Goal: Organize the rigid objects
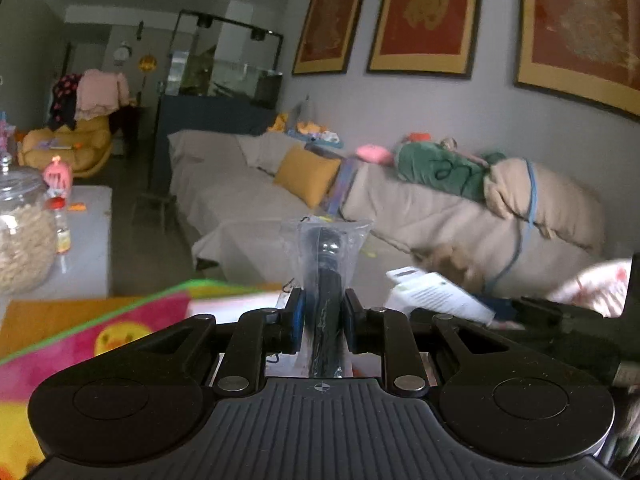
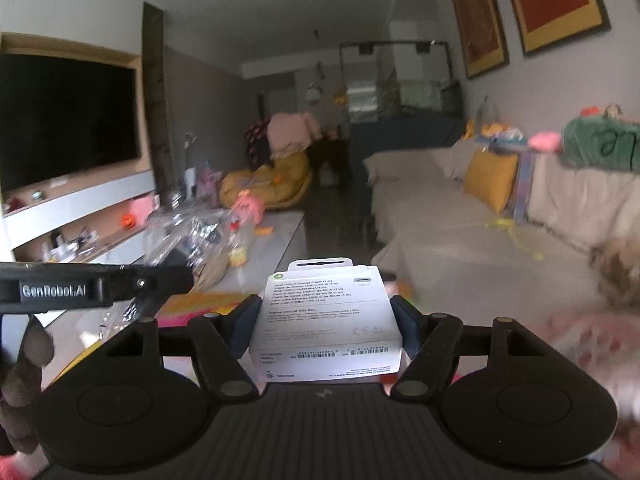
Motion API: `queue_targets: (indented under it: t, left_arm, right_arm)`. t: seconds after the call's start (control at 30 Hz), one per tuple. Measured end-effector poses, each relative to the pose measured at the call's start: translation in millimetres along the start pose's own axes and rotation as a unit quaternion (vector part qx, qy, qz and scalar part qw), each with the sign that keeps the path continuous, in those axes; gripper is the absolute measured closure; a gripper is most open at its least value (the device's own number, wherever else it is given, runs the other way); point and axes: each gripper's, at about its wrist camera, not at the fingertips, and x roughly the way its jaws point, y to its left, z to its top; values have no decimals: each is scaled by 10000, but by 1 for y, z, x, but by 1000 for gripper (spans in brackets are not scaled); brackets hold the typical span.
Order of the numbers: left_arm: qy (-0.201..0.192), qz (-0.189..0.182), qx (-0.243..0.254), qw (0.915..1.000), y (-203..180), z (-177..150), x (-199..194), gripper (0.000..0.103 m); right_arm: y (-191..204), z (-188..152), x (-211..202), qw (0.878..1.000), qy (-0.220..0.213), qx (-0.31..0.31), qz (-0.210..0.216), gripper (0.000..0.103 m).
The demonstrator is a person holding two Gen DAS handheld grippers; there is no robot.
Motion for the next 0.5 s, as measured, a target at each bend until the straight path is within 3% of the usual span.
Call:
queue_targets:
  t: [0.07, 0.2, 0.37, 0.5]
  left_arm:
    - [141, 173, 84, 9997, 4, 8, 32, 78]
    - [501, 552, -64, 9972, 16, -3, 69, 78]
    - [728, 744, -371, 9939, 36, -31, 46, 78]
    - [970, 909, -458, 9901, 48, -67, -5, 78]
  right_arm:
    - [-2, 11, 24, 10000, -35, -61, -23, 33]
    - [-13, 10, 52, 9986, 335, 144, -394, 32]
    - [-28, -28, 40, 9936, 944, 615, -2, 31]
    - [-33, -62, 36, 9753, 1761, 1127, 714, 31]
